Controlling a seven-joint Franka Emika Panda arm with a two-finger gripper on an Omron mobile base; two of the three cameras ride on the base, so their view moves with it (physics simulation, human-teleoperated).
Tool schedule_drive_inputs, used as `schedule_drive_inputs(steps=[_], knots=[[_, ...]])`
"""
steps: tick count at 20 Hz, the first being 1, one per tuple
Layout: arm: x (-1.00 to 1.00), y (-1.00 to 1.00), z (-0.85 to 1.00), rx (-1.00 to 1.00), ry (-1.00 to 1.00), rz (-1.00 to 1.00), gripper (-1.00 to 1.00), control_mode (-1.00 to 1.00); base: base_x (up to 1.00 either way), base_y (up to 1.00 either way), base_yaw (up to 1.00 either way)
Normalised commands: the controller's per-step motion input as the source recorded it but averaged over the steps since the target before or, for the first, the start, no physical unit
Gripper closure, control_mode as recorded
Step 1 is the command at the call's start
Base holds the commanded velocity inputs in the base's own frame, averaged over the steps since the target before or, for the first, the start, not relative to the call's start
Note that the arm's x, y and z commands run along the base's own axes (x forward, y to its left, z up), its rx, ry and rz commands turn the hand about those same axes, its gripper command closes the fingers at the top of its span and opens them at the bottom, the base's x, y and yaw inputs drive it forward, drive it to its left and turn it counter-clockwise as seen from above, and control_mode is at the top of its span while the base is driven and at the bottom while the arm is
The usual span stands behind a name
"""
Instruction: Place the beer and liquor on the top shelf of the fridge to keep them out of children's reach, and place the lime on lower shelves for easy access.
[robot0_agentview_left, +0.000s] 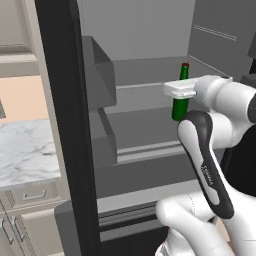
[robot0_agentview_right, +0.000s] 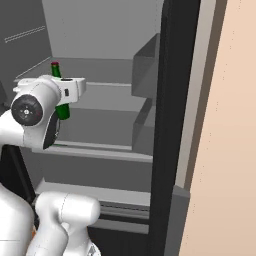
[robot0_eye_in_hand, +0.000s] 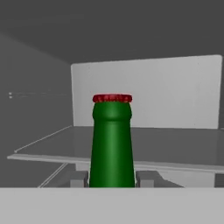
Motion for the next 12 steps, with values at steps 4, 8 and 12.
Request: schedule_drive_inputs(steps=[4,8,12], knots=[[0.1,0.0,0.48,-0.03,-0.06,0.0,1.0,-1.0,0.0,0.0,0.0],[0.12,0.0,0.29,0.0,-0.18,0.0,1.0,-1.0,0.0,0.0,0.0],[0.13,0.0,0.19,0.0,-0.23,0.0,1.0,-1.0,0.0,0.0,0.0]])
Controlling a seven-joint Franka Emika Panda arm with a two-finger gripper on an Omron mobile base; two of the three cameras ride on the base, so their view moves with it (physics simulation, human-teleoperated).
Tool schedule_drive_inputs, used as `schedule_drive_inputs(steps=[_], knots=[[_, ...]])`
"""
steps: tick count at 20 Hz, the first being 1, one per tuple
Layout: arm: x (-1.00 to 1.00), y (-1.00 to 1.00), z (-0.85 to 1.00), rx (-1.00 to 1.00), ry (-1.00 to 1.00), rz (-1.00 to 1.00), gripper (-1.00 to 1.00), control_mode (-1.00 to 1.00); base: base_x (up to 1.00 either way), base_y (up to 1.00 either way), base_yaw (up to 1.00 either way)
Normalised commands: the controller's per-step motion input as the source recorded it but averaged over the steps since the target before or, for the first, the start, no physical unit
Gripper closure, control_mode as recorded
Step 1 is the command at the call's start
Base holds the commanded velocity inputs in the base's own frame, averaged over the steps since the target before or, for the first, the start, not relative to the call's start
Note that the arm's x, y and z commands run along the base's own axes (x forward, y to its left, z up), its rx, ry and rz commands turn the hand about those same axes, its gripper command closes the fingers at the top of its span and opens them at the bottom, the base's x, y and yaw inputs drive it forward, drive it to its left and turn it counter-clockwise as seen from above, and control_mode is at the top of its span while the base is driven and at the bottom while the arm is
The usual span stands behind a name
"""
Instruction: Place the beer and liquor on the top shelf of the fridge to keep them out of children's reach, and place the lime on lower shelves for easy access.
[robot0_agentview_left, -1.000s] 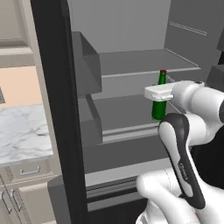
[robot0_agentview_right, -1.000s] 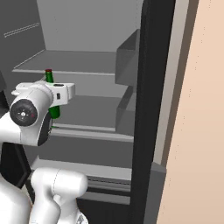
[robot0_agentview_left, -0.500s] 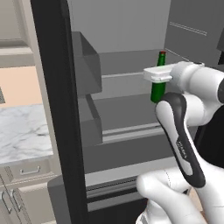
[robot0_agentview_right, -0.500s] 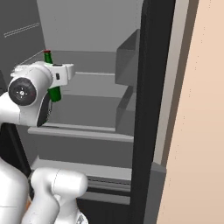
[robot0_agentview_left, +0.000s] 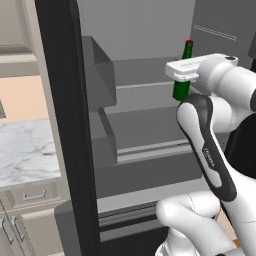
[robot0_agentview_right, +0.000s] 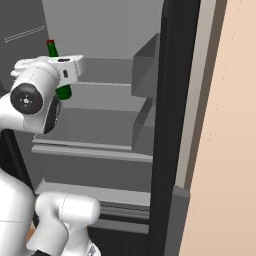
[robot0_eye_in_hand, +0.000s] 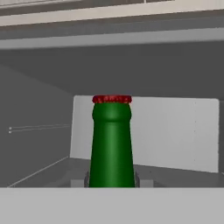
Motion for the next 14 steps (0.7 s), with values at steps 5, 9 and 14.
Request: schedule_drive_inputs(steps=[5,9,14], knots=[[0.26,0.0,0.09,0.0,-0.12,-0.01,1.0,-1.0,0.0,0.0,0.0],[0.51,0.0,0.02,0.0,0.0,-0.02,1.0,-1.0,0.0,0.0,0.0],[0.6,0.0,0.01,0.0,0.0,-0.01,1.0,-1.0,0.0,0.0,0.0]])
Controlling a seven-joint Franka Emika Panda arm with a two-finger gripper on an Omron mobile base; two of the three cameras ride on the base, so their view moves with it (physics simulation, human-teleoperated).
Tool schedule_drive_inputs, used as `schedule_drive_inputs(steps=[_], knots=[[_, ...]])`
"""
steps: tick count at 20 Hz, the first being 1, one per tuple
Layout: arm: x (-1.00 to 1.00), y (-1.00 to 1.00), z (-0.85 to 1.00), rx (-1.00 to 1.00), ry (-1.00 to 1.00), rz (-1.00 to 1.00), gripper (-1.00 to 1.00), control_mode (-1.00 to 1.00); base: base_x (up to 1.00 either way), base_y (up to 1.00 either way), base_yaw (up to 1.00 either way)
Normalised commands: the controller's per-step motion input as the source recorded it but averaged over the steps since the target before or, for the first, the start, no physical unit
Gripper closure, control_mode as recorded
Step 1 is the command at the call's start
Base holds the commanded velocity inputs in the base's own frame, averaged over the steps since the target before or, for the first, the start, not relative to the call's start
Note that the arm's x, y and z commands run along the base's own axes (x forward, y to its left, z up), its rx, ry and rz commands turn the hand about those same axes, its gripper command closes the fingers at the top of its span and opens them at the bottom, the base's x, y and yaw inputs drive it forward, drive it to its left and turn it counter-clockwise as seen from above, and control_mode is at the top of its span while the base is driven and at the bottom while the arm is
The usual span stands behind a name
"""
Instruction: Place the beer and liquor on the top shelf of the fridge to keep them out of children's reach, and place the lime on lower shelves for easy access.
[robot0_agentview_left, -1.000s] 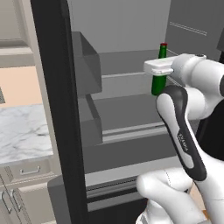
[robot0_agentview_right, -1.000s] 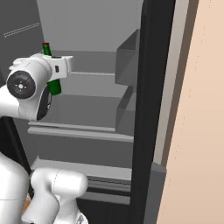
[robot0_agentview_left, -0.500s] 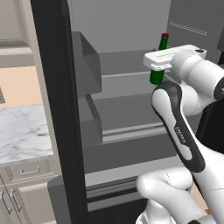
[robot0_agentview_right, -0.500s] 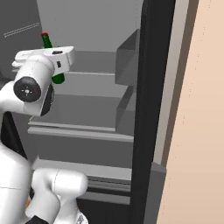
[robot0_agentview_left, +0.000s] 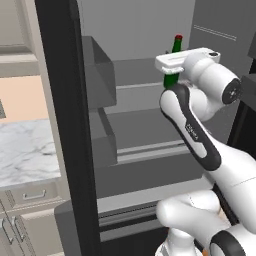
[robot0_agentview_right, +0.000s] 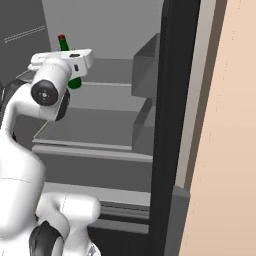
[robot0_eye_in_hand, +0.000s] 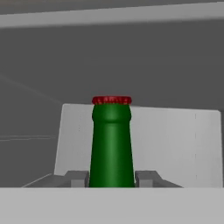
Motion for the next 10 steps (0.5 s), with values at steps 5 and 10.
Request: schedule_drive_inputs(steps=[5,10], knots=[[0.67,0.0,0.0,0.0,0.0,0.0,1.0,-1.0,0.0,0.0,0.0],[0.65,-0.01,0.0,0.0,0.0,0.0,1.0,-1.0,0.0,0.0,0.0]])
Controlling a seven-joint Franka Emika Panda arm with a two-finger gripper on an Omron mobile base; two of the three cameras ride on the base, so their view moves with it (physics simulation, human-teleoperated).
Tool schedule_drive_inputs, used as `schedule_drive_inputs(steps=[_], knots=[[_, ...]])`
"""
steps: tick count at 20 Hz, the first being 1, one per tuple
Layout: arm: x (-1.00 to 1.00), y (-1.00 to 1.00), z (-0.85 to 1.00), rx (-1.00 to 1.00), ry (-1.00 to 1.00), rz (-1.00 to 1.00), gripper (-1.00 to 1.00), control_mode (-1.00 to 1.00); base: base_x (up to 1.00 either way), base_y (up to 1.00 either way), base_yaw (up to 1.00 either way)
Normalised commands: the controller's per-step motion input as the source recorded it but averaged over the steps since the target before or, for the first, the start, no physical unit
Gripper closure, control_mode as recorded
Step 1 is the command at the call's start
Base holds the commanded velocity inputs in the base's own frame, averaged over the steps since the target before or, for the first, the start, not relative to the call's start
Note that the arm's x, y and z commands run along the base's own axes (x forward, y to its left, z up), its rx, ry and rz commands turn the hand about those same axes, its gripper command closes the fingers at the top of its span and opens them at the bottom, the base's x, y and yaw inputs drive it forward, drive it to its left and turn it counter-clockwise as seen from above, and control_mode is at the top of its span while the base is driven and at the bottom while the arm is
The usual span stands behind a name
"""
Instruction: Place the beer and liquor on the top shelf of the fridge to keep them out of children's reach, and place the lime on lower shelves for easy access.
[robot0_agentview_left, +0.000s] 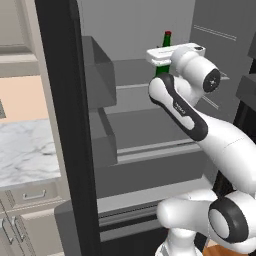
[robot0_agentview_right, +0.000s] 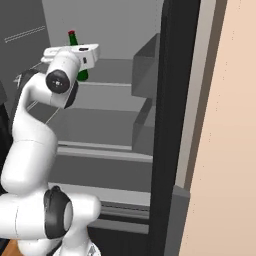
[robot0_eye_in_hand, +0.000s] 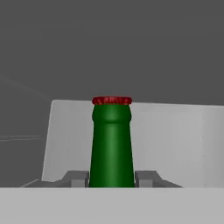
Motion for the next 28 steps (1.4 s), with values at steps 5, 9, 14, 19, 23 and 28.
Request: schedule_drive_inputs(steps=[5,9,14,19,23,28], knots=[[0.61,-0.04,0.0,0.0,0.0,-0.02,1.0,-1.0,0.0,0.0,0.0],[0.64,-0.03,0.0,0.0,0.0,-0.01,1.0,-1.0,0.0,0.0,0.0],[0.6,-0.08,0.0,0.0,0.02,0.0,1.0,-1.0,0.0,0.0,0.0],[0.5,-0.09,-0.06,0.0,0.04,0.0,1.0,-1.0,0.0,0.0,0.0],[0.47,-0.06,-0.23,0.0,0.08,0.0,1.0,-1.0,0.0,0.0,0.0],[0.45,-0.01,-0.3,0.0,0.08,0.0,1.0,-1.0,0.0,0.0,0.0]])
